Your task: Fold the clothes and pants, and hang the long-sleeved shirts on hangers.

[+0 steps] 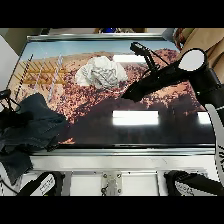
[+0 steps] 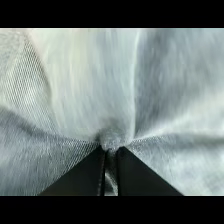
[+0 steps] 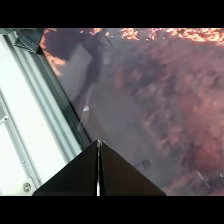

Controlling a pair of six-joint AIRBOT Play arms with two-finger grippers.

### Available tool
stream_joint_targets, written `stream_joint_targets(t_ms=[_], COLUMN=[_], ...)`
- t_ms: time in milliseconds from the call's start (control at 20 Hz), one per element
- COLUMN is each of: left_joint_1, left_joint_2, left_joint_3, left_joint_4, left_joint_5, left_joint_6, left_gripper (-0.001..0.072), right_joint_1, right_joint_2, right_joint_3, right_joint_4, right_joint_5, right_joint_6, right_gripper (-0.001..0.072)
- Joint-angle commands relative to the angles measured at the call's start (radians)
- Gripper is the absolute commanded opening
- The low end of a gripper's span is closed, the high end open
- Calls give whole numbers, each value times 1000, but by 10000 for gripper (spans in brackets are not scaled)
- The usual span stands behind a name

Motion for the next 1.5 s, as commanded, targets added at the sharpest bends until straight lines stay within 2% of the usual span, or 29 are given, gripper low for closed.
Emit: stream_joint_targets(t_ms=[0,100,300,450,550,700,1000,1050,1100,1150,1300,1450], left_joint_1=[-168,-340,-772,-1055,-1206,-1326,-1302,-1291,-1273,-1244,-1130,-1035], left_joint_2=[206,306,374,288,189,11,-436,-510,-570,-623,-653,-494], left_joint_3=[93,161,294,406,481,583,819,870,923,986,1094,878], left_joint_4=[-87,-167,-179,-154,-97,-20,-32,-31,-30,-31,-35,-34], left_joint_5=[-169,-209,-211,-204,-162,-73,180,208,220,210,69,-10], left_joint_6=[2,-65,-258,-354,-364,-362,-297,-266,-252,-252,-253,-249], left_gripper=[21,20,19,20,20,20,21,133,474,650,648,648], right_joint_1=[1,-5,-91,-195,-268,-368,-477,-482,-484,-486,-490,-489], right_joint_2=[-2,2,38,92,137,185,209,209,209,209,209,209], right_joint_3=[0,6,70,104,104,104,103,103,103,103,103,103], right_joint_4=[90,105,105,105,105,105,104,100,100,100,81,79], right_joint_5=[-1,-15,-16,-52,-96,-135,-136,-136,-136,-136,-135,-135], right_joint_6=[-3,-1,69,116,132,169,167,167,167,167,167,167], right_gripper=[35,35,34,34,34,34,34,34,34,34,34,34])
